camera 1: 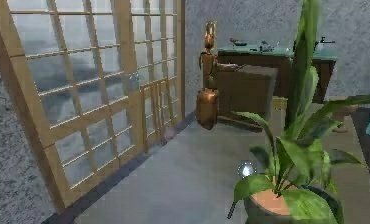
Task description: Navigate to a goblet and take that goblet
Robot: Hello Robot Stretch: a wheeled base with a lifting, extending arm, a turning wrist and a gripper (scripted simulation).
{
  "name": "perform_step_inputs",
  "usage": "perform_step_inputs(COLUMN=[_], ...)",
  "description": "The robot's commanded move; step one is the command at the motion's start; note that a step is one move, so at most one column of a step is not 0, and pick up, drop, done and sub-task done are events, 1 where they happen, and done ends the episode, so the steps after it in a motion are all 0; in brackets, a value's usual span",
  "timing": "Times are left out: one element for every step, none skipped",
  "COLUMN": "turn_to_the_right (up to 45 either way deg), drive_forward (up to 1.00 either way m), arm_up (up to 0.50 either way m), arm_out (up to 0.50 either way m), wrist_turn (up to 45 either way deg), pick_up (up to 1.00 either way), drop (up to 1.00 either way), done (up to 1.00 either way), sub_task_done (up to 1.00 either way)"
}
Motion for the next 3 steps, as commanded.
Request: perform_step_inputs(turn_to_the_right=[45.0,45.0,30.0], drive_forward=[0.00,0.00,0.00], arm_up=[0.00,0.00,0.00], arm_out=[0.00,0.00,0.00], wrist_turn=[0.0,0.0,0.0], pick_up=[0.00,0.00,0.00], drop=[0.00,0.00,0.00], done=[0.00,0.00,0.00], sub_task_done=[0.00,0.00,0.00])
